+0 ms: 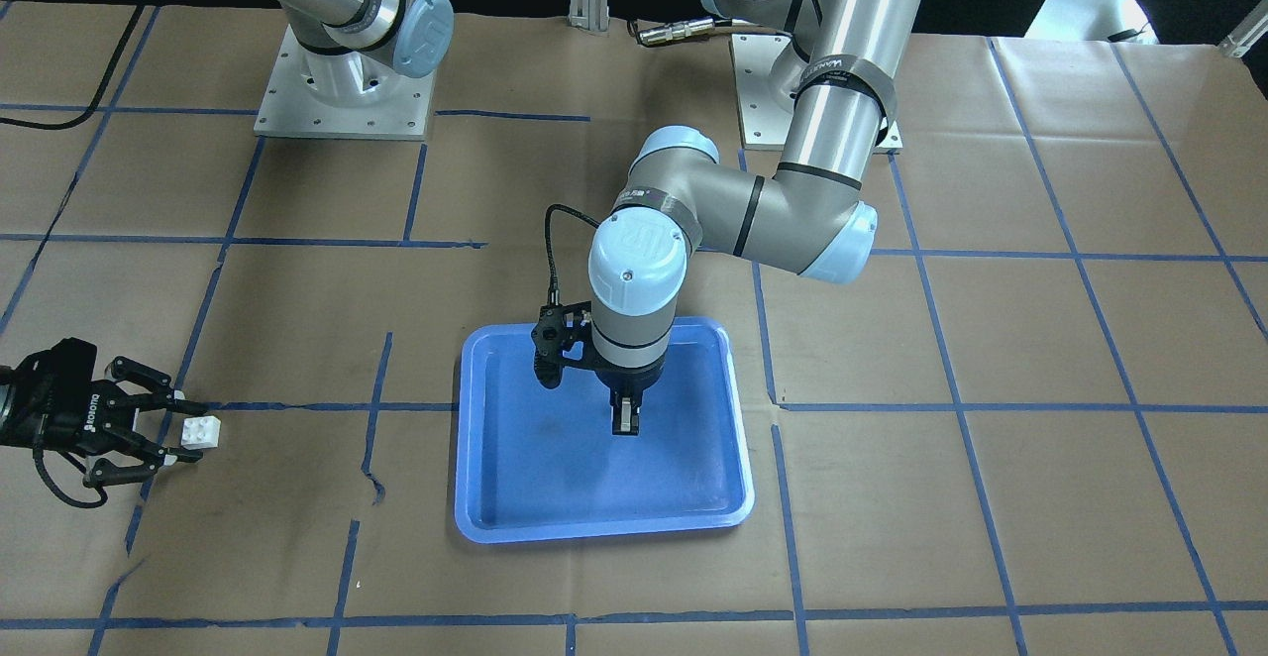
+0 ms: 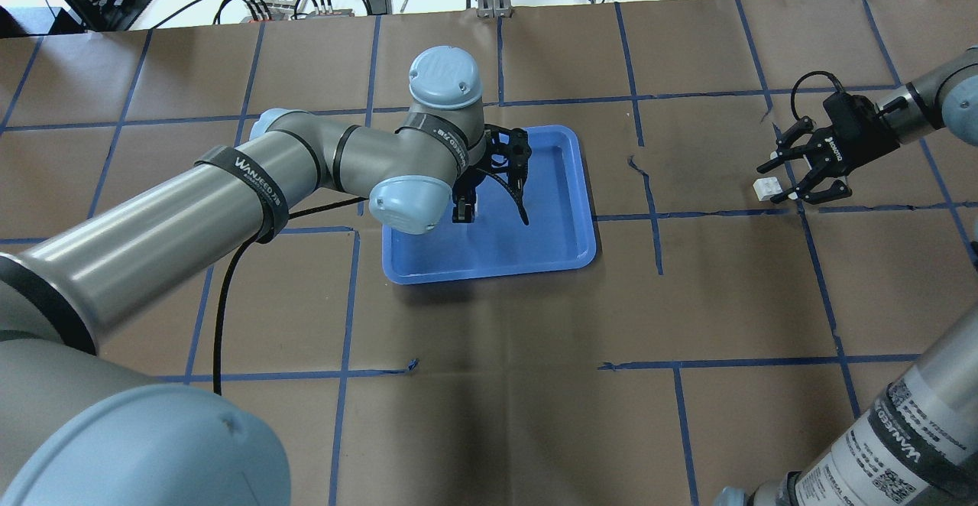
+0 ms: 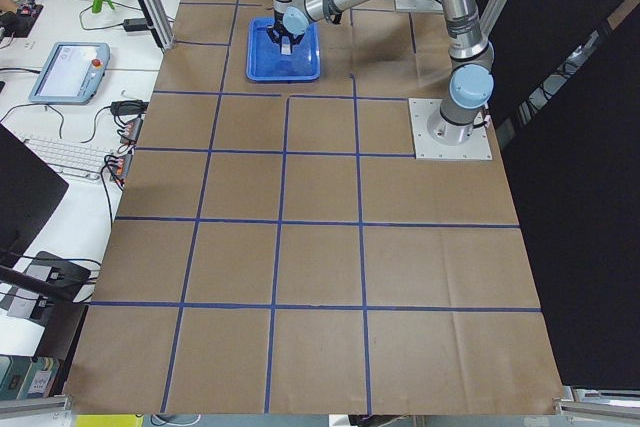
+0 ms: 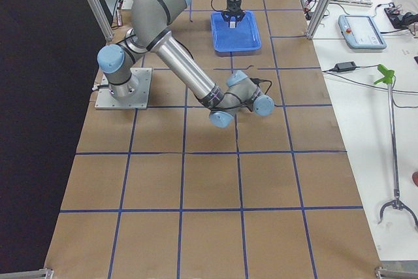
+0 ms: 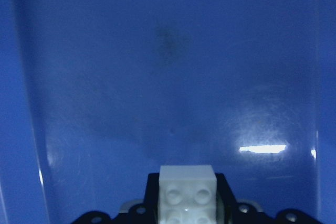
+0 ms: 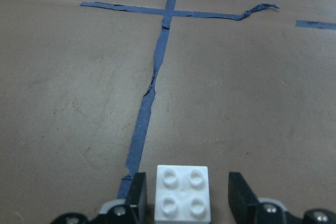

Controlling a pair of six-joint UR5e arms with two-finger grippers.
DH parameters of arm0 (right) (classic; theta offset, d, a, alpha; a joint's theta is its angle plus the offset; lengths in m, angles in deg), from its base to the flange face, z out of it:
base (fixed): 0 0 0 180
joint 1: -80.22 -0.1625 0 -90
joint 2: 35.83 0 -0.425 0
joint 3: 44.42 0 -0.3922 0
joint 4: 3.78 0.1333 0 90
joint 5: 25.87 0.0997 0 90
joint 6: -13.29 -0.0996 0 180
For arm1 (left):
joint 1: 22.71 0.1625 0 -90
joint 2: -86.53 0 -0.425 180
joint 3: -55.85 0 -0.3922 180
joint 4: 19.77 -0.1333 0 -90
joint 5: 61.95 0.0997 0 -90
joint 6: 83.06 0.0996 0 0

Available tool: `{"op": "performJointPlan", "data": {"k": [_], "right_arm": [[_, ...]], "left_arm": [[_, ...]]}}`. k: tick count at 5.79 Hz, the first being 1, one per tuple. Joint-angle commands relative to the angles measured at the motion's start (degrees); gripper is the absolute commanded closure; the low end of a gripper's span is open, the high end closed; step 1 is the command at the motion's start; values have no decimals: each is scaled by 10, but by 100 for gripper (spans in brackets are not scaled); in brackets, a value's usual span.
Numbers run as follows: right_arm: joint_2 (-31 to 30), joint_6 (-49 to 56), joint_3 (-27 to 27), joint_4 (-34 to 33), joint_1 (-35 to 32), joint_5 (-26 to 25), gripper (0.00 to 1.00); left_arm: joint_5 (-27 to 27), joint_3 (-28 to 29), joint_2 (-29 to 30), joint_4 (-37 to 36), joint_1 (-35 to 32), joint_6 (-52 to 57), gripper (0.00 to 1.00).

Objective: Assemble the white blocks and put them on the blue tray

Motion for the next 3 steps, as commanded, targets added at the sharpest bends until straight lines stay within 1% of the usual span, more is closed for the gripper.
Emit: {"op": "performJointPlan", "data": {"k": [1,2,3], "right_arm": [[-1,4,-4,-3,0,2,64],[-3,-1,-5,-11,0,0,69],[-11,-5,-6,-21,-1,0,69]], "left_arm": [[1,-1,22,-3,0,-3,78],[1,-1,25,-3,0,-6,2],[3,1,17,-4,0,-7,0]]}}
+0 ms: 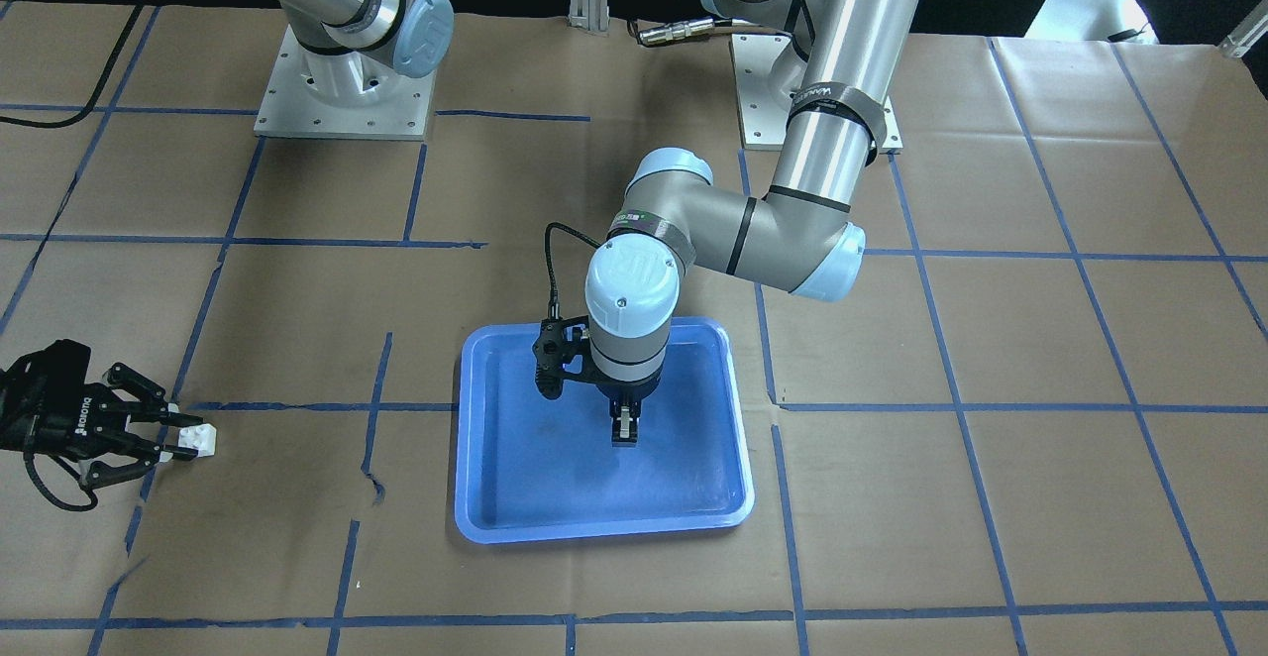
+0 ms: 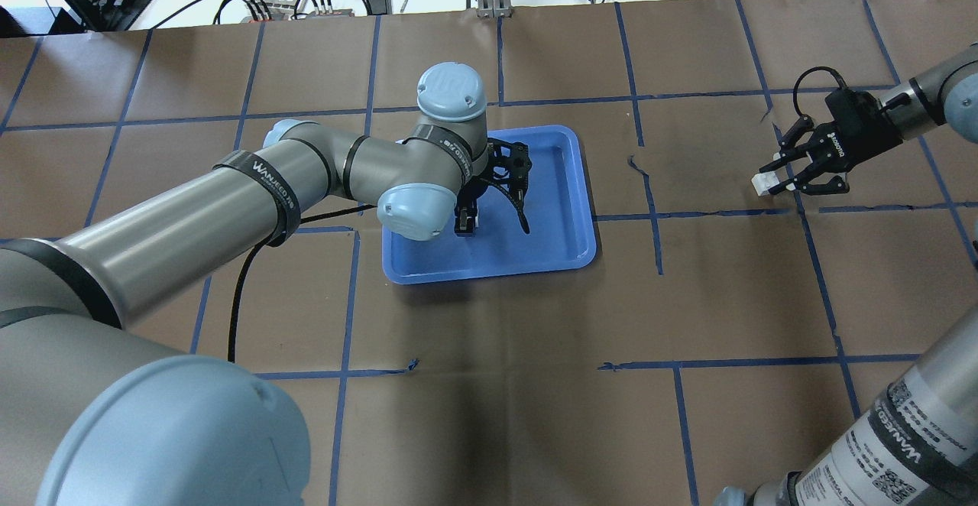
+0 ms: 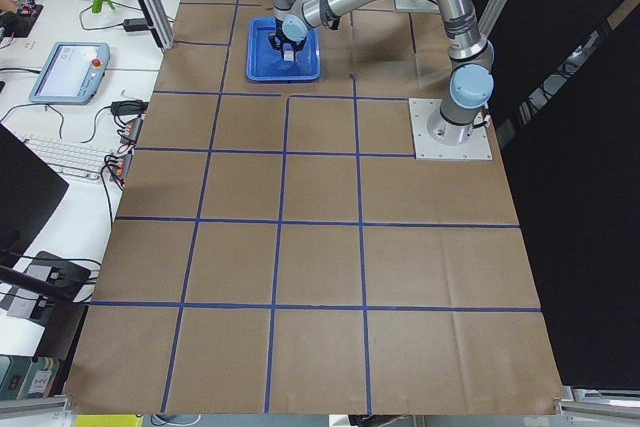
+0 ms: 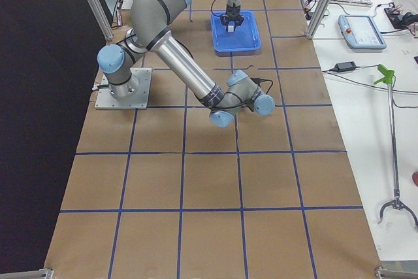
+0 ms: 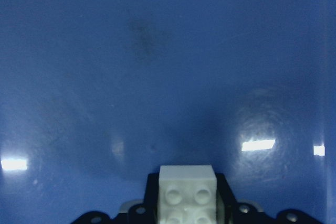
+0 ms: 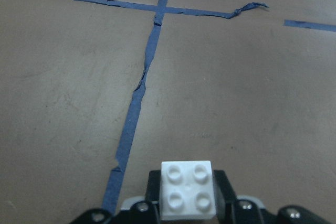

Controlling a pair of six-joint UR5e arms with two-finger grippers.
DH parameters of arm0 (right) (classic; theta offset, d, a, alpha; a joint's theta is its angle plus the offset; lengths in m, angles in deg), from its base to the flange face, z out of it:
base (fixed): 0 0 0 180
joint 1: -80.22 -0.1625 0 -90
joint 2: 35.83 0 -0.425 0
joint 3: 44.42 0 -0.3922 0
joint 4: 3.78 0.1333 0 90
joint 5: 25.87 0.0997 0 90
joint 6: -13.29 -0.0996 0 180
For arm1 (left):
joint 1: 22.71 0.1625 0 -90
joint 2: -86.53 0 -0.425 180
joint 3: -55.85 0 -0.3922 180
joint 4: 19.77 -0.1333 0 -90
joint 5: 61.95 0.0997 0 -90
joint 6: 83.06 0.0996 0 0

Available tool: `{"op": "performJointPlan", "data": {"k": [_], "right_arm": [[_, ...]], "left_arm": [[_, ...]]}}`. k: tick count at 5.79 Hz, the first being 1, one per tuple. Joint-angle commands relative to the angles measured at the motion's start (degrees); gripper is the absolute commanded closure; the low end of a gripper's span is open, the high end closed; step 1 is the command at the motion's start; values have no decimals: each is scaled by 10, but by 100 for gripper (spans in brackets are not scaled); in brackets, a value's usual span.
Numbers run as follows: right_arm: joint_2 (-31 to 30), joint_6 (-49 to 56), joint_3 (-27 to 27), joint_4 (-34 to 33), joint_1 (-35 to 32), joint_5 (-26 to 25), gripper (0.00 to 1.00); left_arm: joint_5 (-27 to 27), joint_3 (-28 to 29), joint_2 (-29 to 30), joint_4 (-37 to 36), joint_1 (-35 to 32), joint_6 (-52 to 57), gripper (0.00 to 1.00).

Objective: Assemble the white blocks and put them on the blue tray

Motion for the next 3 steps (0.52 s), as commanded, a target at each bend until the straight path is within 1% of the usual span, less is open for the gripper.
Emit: {"op": "performJointPlan", "data": {"k": [1,2,3], "right_arm": [[-41,-40,2,0,-3,1,69],[-80,-85,8,7,-14,2,69],[-99,-90,27,7,-33,6,70]], "left_arm": [[5,17,-36,33,2,-3,0],[5,37,-91,102,7,-5,0],[5,61,-157,199,38,-12,0]]}}
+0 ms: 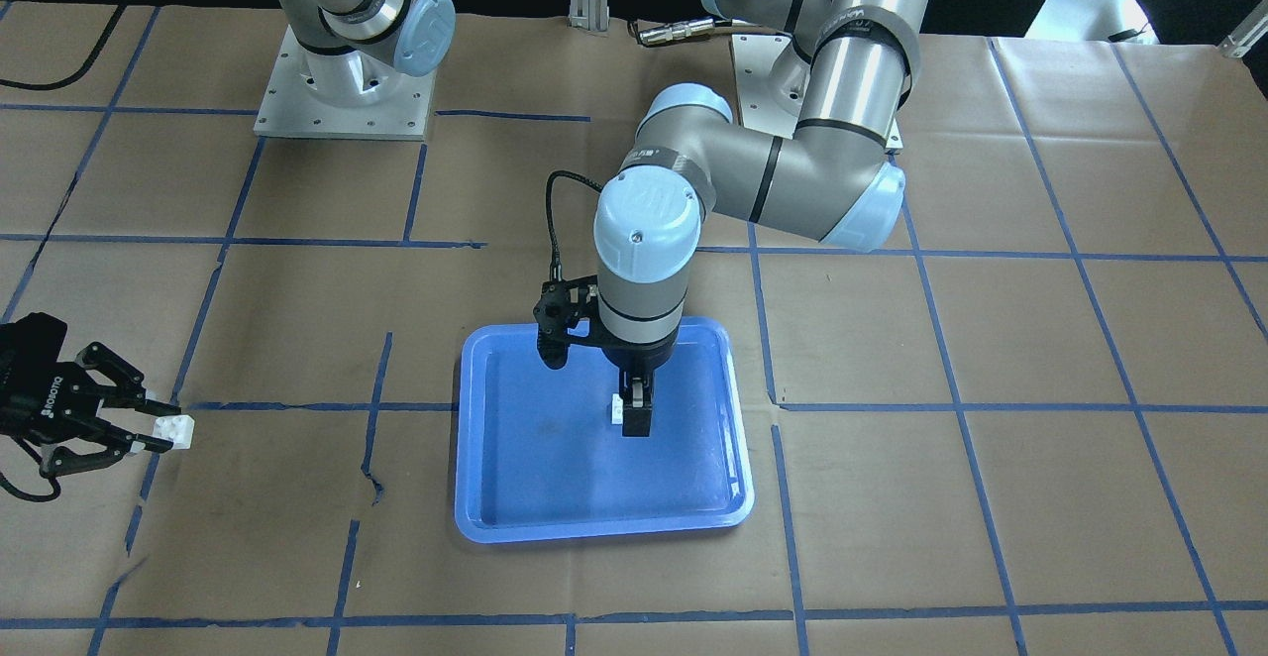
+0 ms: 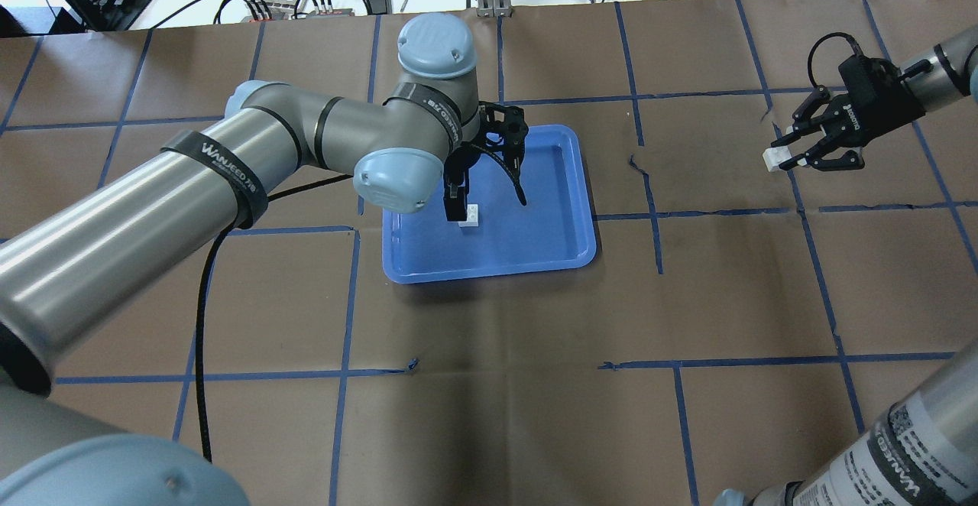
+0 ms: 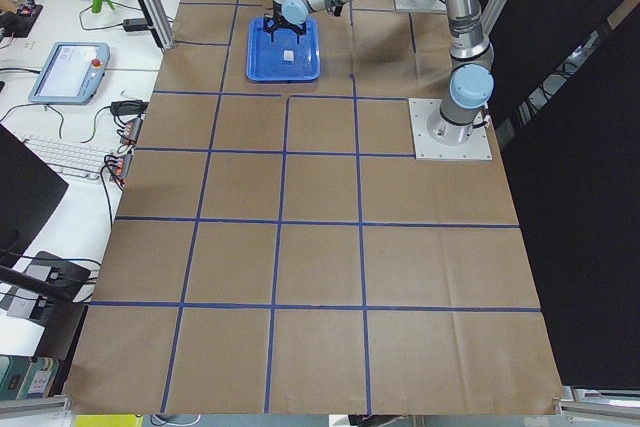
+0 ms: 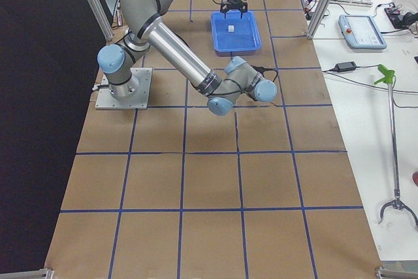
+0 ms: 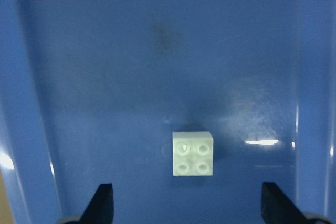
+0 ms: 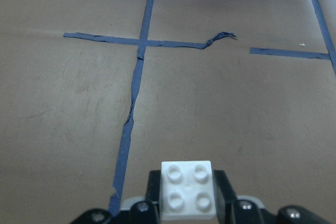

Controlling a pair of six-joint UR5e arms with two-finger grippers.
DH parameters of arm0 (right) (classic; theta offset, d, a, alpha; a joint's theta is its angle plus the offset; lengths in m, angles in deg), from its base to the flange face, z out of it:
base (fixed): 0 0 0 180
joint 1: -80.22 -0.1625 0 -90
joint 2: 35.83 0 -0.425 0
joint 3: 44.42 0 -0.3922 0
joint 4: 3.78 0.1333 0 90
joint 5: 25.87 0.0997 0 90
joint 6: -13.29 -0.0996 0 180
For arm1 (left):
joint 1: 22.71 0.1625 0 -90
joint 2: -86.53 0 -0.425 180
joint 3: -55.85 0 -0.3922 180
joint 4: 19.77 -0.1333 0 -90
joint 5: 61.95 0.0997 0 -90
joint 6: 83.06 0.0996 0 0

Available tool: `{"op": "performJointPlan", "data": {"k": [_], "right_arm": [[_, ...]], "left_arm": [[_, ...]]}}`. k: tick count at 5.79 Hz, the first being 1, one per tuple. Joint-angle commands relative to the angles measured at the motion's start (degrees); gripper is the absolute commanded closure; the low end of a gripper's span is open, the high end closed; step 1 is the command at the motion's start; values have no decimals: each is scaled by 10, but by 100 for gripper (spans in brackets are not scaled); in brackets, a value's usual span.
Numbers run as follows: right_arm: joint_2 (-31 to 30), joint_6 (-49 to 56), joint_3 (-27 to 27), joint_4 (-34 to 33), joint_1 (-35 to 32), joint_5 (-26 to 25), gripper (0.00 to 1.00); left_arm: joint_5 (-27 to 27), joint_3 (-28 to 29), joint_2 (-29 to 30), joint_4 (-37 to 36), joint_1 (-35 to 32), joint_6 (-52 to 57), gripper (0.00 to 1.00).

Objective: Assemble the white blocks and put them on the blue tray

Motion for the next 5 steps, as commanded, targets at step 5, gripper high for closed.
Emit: {"op": "performJointPlan", "data": {"k": [5], "right_arm": [[-73,-276,151,-207,-191,110,69]], "left_arm": [[-1,12,-249,261,165,-430,0]]}}
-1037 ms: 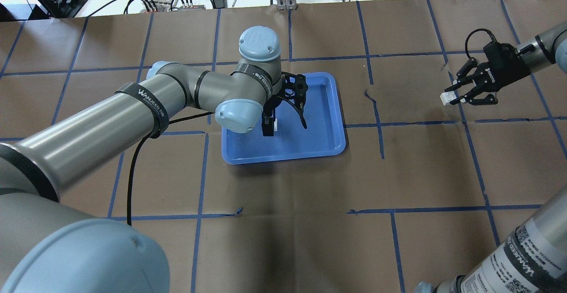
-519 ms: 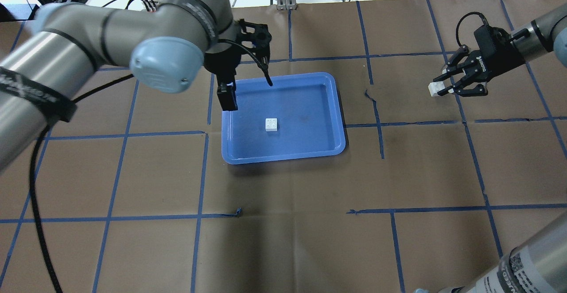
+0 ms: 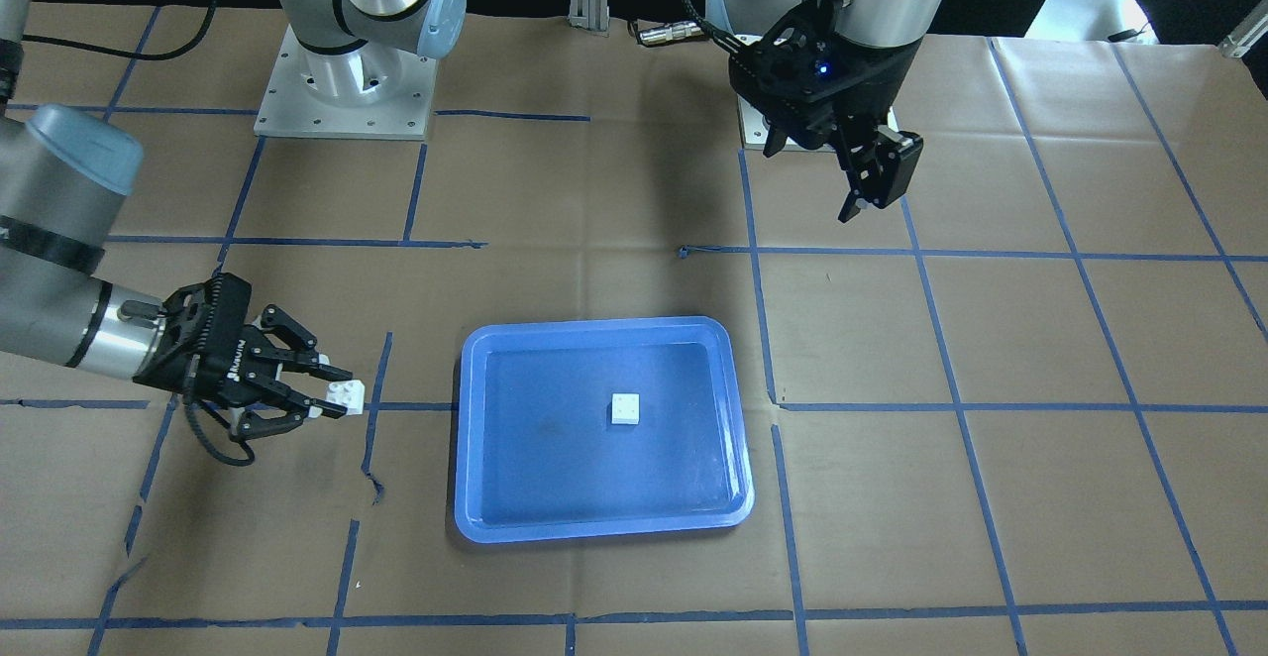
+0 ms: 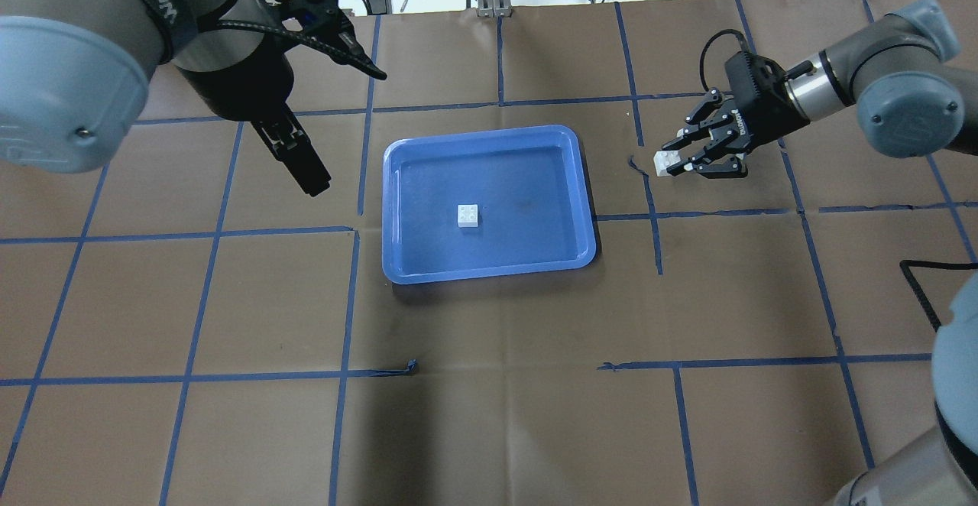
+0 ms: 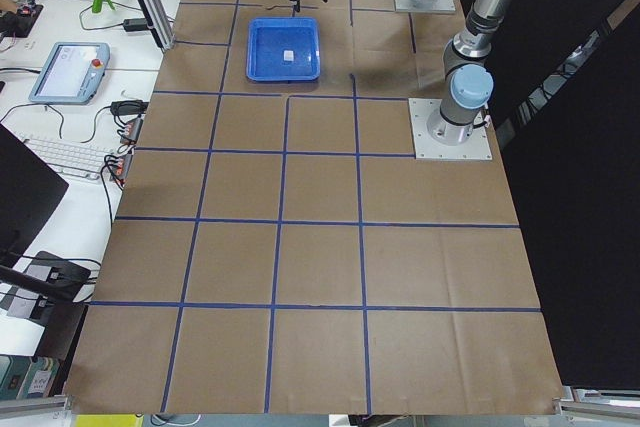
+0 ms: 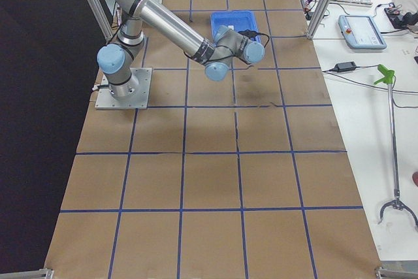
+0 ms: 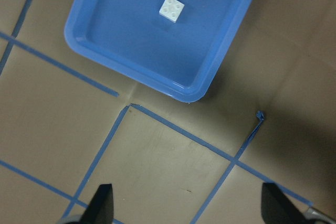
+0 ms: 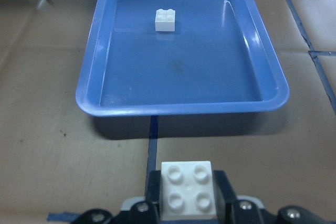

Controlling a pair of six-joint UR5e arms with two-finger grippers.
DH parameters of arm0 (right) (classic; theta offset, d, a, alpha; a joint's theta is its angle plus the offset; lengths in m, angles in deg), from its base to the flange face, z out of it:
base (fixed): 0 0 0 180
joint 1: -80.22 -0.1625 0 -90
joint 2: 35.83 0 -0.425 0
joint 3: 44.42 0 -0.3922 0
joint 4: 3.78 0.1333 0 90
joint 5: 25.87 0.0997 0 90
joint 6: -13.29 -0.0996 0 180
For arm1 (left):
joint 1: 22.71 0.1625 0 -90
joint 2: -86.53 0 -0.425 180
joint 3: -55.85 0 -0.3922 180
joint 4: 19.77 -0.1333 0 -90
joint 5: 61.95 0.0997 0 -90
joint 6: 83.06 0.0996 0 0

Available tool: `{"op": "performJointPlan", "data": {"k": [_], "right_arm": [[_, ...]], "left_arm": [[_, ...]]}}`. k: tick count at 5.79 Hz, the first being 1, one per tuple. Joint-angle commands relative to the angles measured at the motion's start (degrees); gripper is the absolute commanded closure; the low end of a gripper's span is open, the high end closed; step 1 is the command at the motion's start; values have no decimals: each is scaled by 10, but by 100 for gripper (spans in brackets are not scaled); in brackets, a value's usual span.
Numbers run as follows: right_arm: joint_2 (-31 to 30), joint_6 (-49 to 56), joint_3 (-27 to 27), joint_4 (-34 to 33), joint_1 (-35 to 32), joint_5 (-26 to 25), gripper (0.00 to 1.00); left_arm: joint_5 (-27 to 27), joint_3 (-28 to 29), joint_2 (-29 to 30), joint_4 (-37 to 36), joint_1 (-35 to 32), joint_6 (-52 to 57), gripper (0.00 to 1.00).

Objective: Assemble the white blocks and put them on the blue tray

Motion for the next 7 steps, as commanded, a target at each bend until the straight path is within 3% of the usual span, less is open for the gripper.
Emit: {"op": "performJointPlan", "data": {"k": [1,2,3,5,7], "right_arm": [[7,-232,51,-224,-104,12,69],[19,-352,66,-339,-163,10,69],[39,-419,68,-400,-212,5,69],[93,-425,68,-459,-225,2,69],[113,-426,69,-473,-227,4,69]], "left_arm": [[-3,-3,0,-4,53,-214,0],[1,-3,0,4,55,-328,0],[0,15,11,15,55,-409,0],[-2,15,12,9,55,-447,0],[-2,16,9,8,55,-447,0]]}}
